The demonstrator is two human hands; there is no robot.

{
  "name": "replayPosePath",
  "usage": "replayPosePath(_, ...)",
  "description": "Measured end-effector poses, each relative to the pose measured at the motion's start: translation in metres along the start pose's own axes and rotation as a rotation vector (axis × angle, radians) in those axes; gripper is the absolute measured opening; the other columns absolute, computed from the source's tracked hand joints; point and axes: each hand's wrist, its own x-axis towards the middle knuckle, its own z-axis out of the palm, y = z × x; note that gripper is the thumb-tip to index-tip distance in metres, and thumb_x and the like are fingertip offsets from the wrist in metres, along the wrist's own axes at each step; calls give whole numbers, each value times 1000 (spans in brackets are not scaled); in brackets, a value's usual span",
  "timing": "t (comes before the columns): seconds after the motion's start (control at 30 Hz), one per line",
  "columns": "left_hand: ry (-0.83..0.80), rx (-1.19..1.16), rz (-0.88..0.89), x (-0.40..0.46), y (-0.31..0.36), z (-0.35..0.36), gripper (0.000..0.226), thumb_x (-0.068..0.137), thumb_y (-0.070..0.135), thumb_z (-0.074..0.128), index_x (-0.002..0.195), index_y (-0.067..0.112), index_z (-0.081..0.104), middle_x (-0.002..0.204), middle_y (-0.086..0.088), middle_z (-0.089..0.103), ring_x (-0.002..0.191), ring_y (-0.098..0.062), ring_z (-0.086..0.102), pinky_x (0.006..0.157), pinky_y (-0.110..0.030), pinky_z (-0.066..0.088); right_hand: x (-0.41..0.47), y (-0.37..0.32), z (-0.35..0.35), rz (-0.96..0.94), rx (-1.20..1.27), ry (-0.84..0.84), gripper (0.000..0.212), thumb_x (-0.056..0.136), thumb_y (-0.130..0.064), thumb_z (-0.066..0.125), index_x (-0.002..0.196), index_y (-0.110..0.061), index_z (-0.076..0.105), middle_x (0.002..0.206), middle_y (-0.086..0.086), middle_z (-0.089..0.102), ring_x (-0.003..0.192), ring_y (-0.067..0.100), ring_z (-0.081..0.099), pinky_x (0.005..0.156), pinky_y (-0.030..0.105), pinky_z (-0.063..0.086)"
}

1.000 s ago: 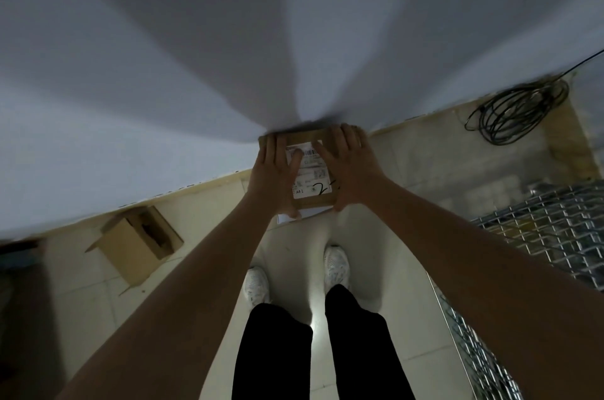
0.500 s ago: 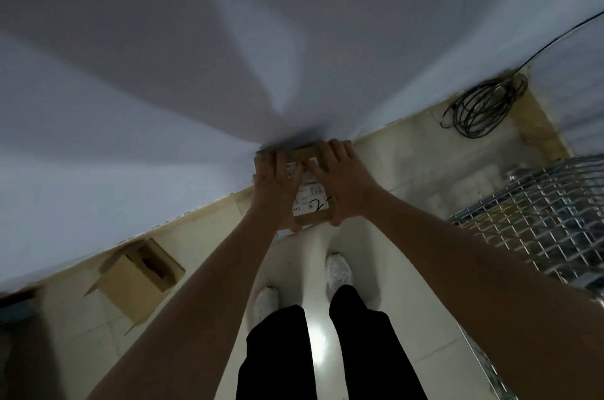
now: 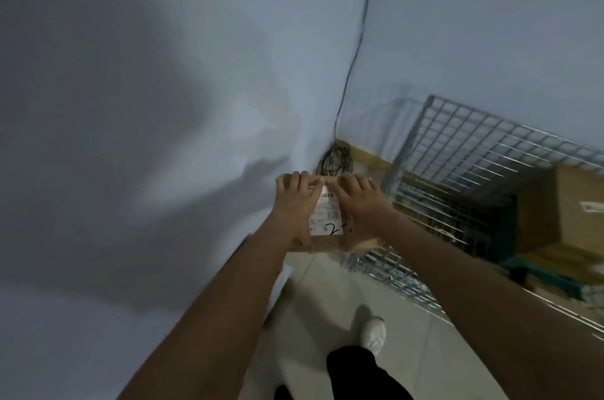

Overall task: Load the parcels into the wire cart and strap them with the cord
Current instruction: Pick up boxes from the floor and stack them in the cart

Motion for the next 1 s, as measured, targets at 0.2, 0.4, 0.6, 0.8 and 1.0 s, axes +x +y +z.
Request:
replayPosePath(0.2, 60, 93, 246, 32, 98, -171, 150, 38, 75, 79, 153, 20, -1, 151, -16, 12, 138, -35, 15, 110, -56, 19, -127, 122, -79, 294, 90, 62, 143, 43, -74, 80, 153, -26, 1, 155, 11, 10, 142, 35, 14, 116, 54, 22)
replayPosePath(0.4, 105, 158, 386, 54, 237, -269, 148, 41, 73, 80, 153, 21, -2, 157, -14, 5, 144, -36, 5, 114, -60, 12, -250, 231, -87, 486, 177, 77, 144, 42, -70, 83, 152, -31, -2, 159, 7, 5, 146, 35, 6, 115, 53, 26)
replayPosePath(0.6, 75, 125, 469, 84, 392, -307, 147, 44, 69, 82, 153, 23, -5, 159, -12, 0, 146, -36, 0, 115, -63, 6, -364, 335, -49, 593, 168, 29, 145, 44, -69, 83, 153, -32, -4, 161, 5, 1, 148, 33, 3, 113, 51, 27)
replayPosePath(0.8, 78, 128, 540, 112, 523, -313, 148, 43, 73, 79, 153, 24, -7, 159, -12, 1, 146, -36, 2, 115, -59, 7, -447, 422, 4, 639, 231, -12, 149, 38, -68, 85, 153, -34, -4, 162, 5, 0, 148, 33, 2, 116, 54, 26)
replayPosePath(1.0, -9, 208, 568, 149, 588, -295, 149, 44, 76, 76, 152, 22, -11, 159, -15, -2, 145, -38, 0, 114, -64, 9, -467, 468, 64, 648, 305, -46, 147, 38, -68, 85, 152, -36, -3, 161, 2, -1, 148, 33, 2, 112, 55, 32)
